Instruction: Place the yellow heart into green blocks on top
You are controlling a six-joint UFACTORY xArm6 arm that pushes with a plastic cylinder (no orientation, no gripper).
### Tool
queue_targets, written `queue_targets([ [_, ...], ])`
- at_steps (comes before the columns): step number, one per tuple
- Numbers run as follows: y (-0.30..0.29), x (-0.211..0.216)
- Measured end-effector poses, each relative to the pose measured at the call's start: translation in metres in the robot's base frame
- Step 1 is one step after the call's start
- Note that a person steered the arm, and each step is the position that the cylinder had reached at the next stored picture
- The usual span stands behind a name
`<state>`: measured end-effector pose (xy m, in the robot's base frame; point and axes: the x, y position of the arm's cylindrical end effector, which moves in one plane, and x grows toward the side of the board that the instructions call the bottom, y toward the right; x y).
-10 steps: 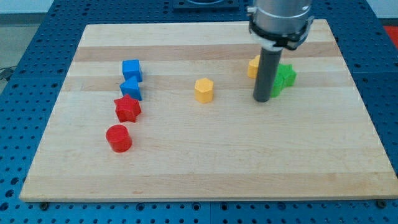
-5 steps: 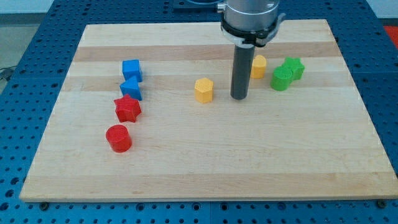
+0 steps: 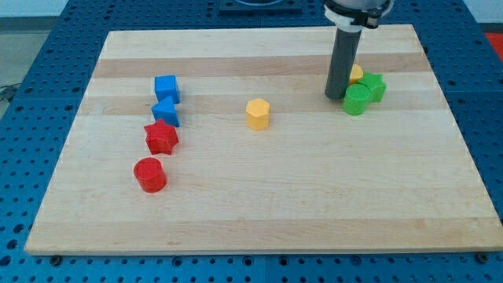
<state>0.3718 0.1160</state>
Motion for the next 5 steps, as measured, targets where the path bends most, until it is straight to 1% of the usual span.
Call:
queue_targets([
  [1, -0.02, 0.0],
  [2, -0.029, -0.01],
  [4, -0.012, -0.075],
  [5, 0.009, -0.072],
])
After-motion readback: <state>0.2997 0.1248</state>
